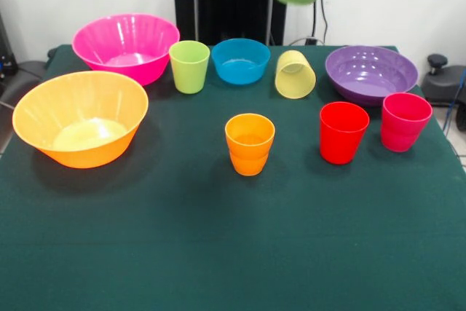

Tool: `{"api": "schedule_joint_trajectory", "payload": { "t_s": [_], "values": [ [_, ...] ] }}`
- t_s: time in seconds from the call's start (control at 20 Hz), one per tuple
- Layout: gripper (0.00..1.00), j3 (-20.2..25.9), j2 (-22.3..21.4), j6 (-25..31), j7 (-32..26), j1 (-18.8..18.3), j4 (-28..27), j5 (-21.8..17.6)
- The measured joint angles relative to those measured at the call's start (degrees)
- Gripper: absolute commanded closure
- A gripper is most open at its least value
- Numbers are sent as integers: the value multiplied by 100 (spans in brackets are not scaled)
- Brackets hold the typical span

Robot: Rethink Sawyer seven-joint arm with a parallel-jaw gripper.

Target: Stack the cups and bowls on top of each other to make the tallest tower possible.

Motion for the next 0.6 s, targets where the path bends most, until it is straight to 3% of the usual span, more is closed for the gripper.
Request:
{"api": "schedule_joint_trajectory", "payload": {
  "t_s": [0.6],
  "values": [
    [100,581,-1497,-1,0,-210,1053,1087]
  ]
}}
